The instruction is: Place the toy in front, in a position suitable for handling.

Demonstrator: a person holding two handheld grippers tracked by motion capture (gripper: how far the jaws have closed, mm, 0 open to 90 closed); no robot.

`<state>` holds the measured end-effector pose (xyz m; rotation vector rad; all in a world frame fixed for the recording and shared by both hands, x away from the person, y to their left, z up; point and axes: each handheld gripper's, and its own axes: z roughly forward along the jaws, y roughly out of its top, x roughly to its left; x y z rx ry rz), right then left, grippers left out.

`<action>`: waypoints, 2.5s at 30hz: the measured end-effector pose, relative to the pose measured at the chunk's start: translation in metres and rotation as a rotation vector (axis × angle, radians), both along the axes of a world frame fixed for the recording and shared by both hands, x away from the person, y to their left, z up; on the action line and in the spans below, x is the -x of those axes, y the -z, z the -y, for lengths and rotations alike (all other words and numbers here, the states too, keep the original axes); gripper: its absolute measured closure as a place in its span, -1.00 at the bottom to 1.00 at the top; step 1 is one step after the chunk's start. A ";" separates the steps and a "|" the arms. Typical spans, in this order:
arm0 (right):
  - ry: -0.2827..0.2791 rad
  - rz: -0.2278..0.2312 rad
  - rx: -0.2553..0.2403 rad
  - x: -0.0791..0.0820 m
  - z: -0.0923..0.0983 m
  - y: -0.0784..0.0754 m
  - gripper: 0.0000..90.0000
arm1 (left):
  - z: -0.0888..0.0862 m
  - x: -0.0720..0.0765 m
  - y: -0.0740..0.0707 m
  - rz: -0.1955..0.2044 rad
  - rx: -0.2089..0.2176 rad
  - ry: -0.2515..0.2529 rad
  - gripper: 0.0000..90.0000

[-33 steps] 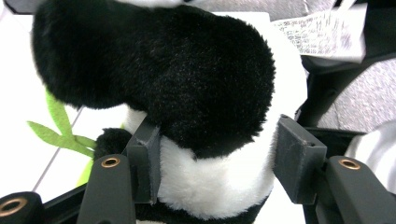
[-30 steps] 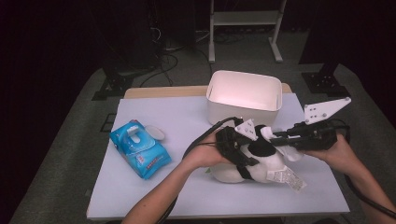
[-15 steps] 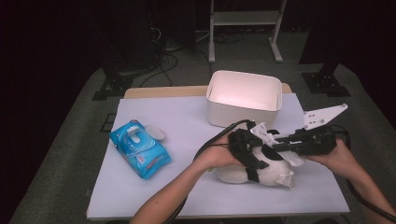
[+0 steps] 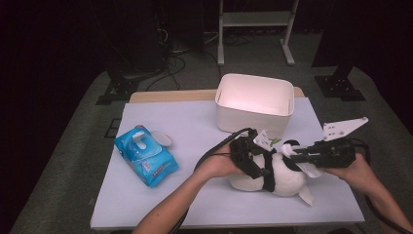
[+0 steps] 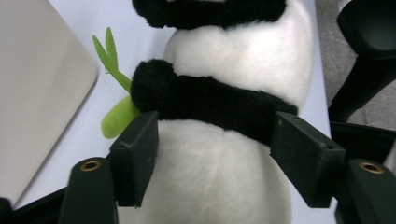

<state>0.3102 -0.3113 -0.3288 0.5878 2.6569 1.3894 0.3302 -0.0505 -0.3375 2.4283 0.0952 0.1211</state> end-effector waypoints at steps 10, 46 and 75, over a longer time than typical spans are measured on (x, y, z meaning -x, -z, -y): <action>-0.023 0.009 0.037 0.003 -0.007 0.000 0.75 | -0.011 -0.001 -0.004 0.013 0.039 0.001 -0.28; -0.059 0.017 0.050 0.010 -0.008 -0.017 0.40 | -0.047 -0.011 0.015 -0.075 0.039 -0.044 -0.27; 0.039 0.024 0.118 0.002 0.014 -0.005 0.72 | -0.051 -0.007 0.016 -0.072 0.062 -0.033 -0.12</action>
